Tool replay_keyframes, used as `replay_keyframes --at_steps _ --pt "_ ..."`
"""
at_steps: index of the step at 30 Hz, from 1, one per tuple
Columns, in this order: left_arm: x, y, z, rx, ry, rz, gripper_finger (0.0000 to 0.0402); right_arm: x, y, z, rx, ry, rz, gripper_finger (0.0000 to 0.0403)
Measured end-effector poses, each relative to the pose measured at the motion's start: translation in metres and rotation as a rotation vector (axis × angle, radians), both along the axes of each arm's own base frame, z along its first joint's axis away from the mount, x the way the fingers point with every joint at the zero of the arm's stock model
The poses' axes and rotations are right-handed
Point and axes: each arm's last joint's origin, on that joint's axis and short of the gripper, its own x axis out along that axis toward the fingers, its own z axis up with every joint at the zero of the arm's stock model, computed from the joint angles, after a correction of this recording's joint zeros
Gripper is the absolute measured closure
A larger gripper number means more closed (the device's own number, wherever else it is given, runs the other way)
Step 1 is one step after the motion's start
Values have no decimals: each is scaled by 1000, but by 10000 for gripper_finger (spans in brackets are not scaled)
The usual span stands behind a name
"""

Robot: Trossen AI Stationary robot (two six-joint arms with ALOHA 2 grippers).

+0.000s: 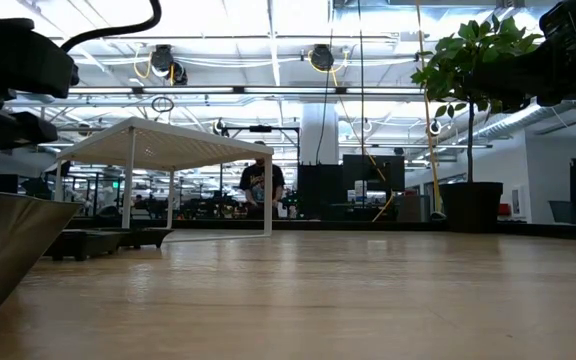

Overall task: Pick & Place Mini shaped plates
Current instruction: Stack the black distorted square plate on top of the black distorted square plate on the shelf

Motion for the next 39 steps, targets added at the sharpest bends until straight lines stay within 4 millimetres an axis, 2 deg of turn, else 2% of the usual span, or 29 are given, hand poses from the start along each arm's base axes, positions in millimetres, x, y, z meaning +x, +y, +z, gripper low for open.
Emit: replay_keyframes --at_steps 5,10,16,22,33,39 --pt "0 0 0 0 0 0 382 0 0 0 0 0 0 300" --pt "0 0 0 2 -1 0 397 0 0 0 0 0 0 300" --pt "0 0 0 2 -1 4 385 0 0 0 0 0 0 300" --pt "1 1 3 -25 -6 35 396 0 0 0 0 0 0 300" --pt "-2 8 64 -71 -280 35 398 0 0 0 0 0 0 300" --pt "-6 18 107 -124 -522 178 395 0 0 0 0 0 0 300"
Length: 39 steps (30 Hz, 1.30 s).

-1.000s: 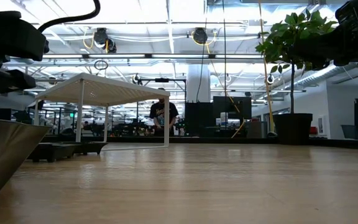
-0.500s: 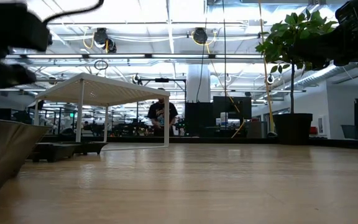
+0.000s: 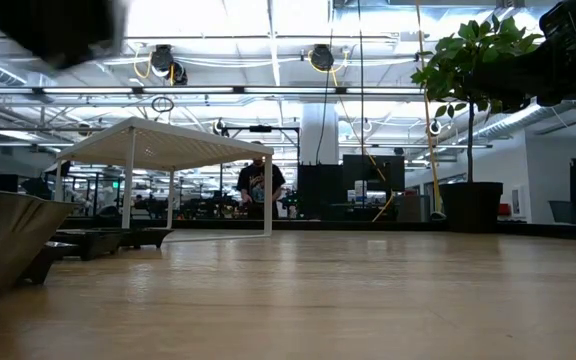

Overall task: Pick & Place Mini shaped plates
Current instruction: Stack the black distorted square plate on top of the black distorted square plate on the shelf

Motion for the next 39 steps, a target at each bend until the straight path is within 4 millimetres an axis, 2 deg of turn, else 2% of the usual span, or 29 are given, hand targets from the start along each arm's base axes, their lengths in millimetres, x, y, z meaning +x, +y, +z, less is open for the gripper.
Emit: replay_keyframes --at_steps 5,9,17,24,28,32,39 --pt "-2 19 40 -96 -278 138 395 0 0 0 0 0 0 300" --pt "-6 37 58 -114 -398 216 398 0 0 0 0 0 0 300" --pt "-12 92 78 -110 -484 470 398 0 0 0 0 0 0 300" --pt "-27 141 140 -156 -479 563 398 0 0 0 0 0 0 300" --pt "-38 162 163 -109 -382 706 399 0 0 0 0 0 0 300" --pt "-37 178 160 -78 -246 822 398 0 0 0 0 0 0 300" --pt "-17 206 132 -7 -31 889 398 0 0 0 0 0 0 300"
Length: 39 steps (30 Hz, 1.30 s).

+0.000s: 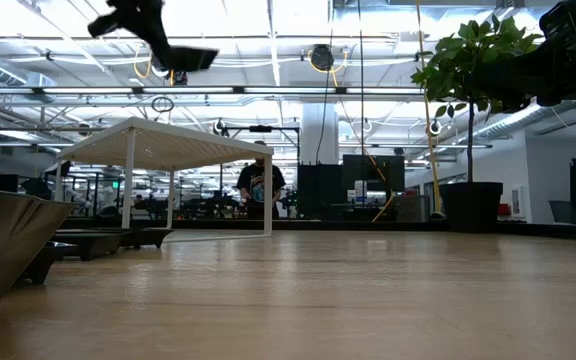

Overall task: Pick & Place Mini shaped plates
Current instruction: Stack the black distorted square plate on top of the black distorted square plate on the shelf

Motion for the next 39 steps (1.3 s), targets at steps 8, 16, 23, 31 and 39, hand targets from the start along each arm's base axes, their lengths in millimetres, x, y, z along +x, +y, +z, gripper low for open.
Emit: replay_keyframes --at_steps 8,16,23,31,39 --pt "18 25 -23 -51 157 22 399 0 0 0 0 0 0 300" --pt "15 38 -39 -133 237 47 399 0 0 0 0 0 0 300" --pt "4 46 -60 -173 266 91 398 0 0 0 0 0 0 300" --pt "5 49 -65 -167 193 55 397 0 0 0 0 0 0 300" --pt "5 48 -66 -168 204 44 389 0 0 0 0 0 0 300"
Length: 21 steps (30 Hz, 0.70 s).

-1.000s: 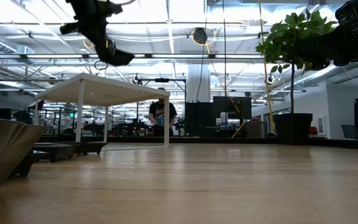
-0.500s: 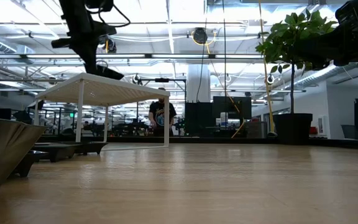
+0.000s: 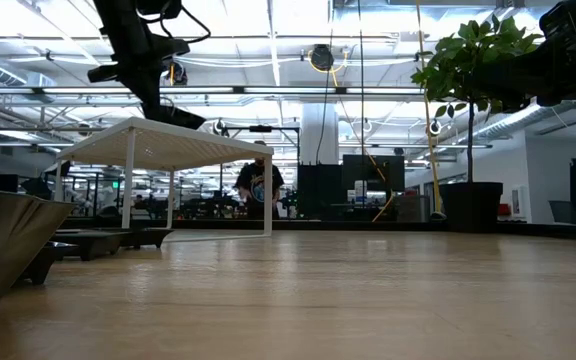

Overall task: Pick & Place Mini shaped plates
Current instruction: Stack the black distorted square plate on top of the black distorted square plate on the shelf

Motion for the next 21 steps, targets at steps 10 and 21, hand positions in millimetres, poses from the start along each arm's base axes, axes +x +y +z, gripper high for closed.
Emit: replay_keyframes --at_steps 10,21 --pt "2 -2 0 22 24 -48 395 0 0 0 0 0 0 300" --pt "2 -2 0 24 26 -57 300 0 0 0 0 0 0 300"
